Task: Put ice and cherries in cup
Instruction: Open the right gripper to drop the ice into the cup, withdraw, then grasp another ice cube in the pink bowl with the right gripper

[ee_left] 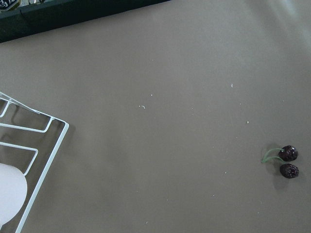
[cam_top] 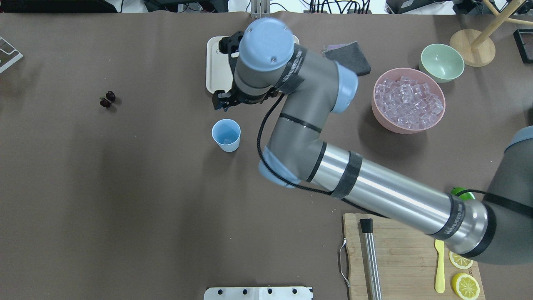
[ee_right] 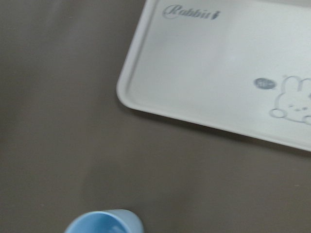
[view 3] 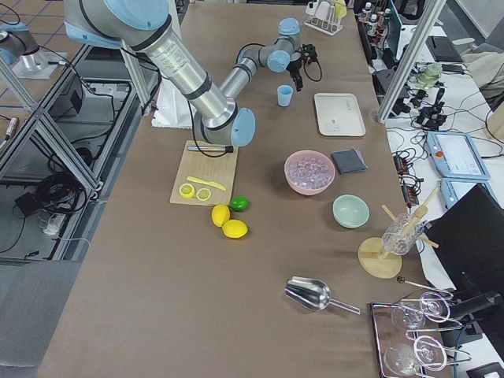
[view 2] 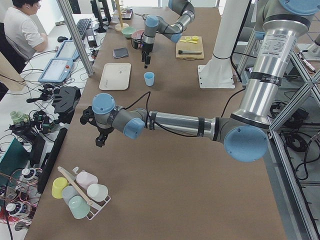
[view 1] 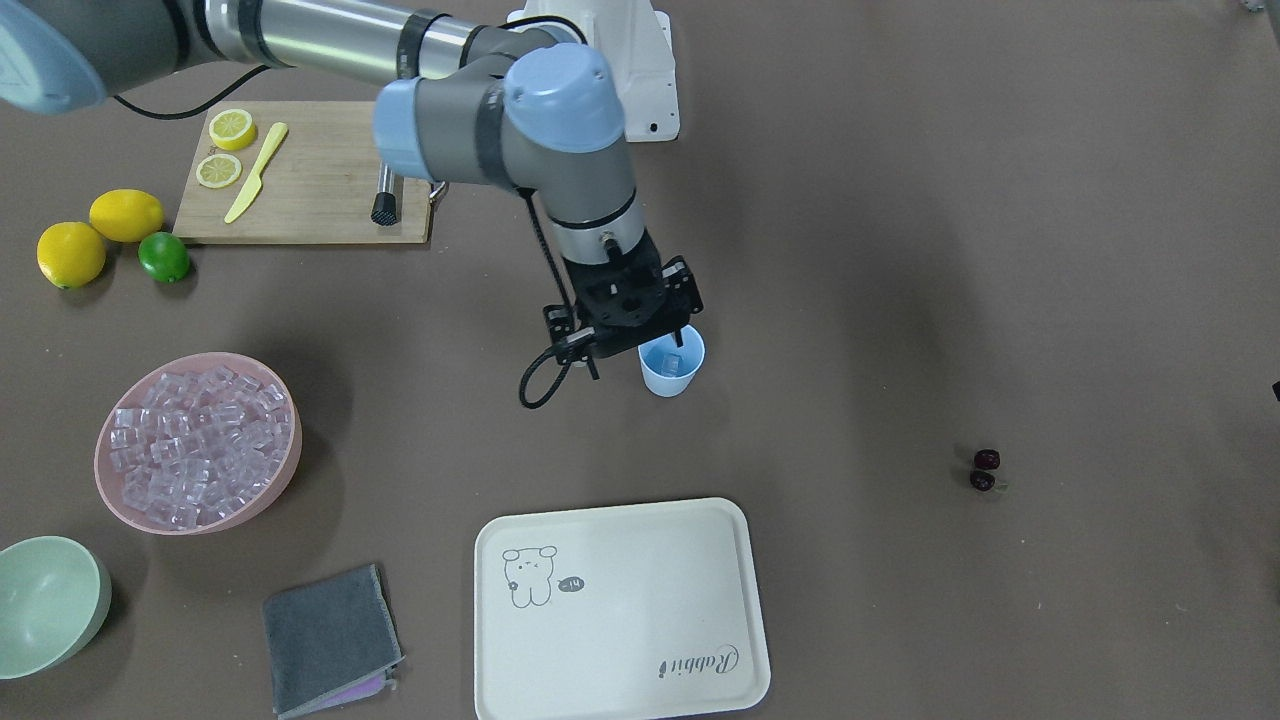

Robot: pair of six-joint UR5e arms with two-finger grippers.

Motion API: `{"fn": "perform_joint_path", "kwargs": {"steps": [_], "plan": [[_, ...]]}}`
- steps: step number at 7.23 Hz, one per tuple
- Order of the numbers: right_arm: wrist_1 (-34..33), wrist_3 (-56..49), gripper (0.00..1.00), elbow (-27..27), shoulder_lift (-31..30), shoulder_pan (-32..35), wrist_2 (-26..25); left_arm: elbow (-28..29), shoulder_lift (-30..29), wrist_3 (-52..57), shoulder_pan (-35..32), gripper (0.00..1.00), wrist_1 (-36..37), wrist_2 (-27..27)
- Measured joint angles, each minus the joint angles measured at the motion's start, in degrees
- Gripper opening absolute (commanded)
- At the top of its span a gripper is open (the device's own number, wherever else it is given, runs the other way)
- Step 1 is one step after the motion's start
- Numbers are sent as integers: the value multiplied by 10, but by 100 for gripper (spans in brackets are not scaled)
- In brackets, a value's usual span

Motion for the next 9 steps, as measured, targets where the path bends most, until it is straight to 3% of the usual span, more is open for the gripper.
{"fn": "perform_joint_path", "kwargs": {"steps": [2,4,9], "plan": [[0,-153,99,79,-136,100,91,-1,1,0,0,97,-1,0],[-1,-273,99,97,-225,154,118,-3,2,-1,0,97,-2,0],[-27,-399,99,58,-246,179,68,-3,7,0,1,97,-5,0]]}}
